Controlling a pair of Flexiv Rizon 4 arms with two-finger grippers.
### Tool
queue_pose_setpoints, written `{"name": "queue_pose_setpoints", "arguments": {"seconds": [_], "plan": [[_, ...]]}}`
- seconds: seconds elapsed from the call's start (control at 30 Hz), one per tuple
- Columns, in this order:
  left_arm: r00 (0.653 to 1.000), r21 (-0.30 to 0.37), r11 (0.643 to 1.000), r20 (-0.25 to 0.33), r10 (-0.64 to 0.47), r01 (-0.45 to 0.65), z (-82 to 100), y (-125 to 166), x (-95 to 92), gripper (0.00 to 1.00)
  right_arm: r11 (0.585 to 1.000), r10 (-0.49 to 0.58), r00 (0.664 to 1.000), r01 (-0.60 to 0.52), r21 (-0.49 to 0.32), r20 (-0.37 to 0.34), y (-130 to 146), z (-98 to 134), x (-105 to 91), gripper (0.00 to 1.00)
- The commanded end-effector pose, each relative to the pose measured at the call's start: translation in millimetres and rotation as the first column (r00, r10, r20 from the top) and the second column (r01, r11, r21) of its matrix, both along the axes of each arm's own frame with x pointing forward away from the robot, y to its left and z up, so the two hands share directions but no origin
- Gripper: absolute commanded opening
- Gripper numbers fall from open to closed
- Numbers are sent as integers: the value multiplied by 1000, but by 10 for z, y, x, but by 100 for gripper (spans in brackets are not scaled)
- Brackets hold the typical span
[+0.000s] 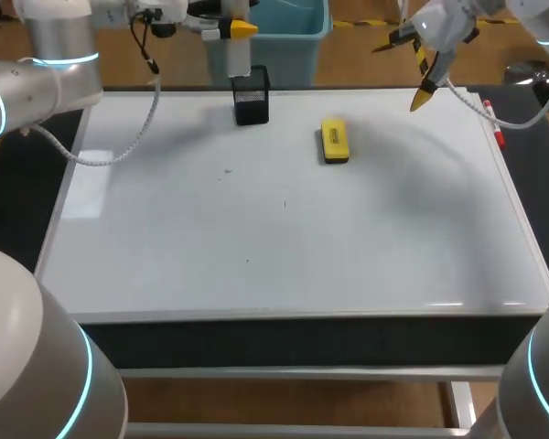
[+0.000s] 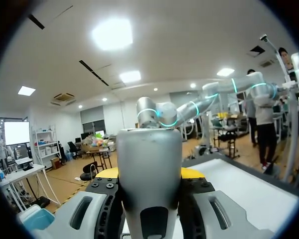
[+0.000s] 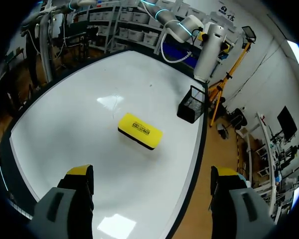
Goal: Pick up the inspection probe, press it on each red-marked spot on the whiteboard one by one, put down the probe, pick up the eraser, and wipe off all the red marks.
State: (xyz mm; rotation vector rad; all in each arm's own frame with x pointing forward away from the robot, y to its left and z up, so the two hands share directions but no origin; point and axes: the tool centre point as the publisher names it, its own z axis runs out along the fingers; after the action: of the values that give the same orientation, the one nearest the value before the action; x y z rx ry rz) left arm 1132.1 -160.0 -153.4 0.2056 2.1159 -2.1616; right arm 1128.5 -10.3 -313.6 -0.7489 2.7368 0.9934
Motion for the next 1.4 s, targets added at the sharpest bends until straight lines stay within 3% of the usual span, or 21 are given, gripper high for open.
{"name": "queue_pose_setpoints", "arguments": {"seconds": [0.03,0.8,1.4], "plan": [[1000,-28,999,-1,-31,31,-91,-20,139,0,1000,2,1000,-2,-5,0,-2,8,2,100],[998,-52,997,-21,-62,61,-278,-124,390,0,1000,2,1000,-2,-5,0,-2,8,2,100],[996,-53,997,-60,-62,59,-581,-150,475,0,1000,2,1000,-2,-5,0,-2,8,2,100]]}}
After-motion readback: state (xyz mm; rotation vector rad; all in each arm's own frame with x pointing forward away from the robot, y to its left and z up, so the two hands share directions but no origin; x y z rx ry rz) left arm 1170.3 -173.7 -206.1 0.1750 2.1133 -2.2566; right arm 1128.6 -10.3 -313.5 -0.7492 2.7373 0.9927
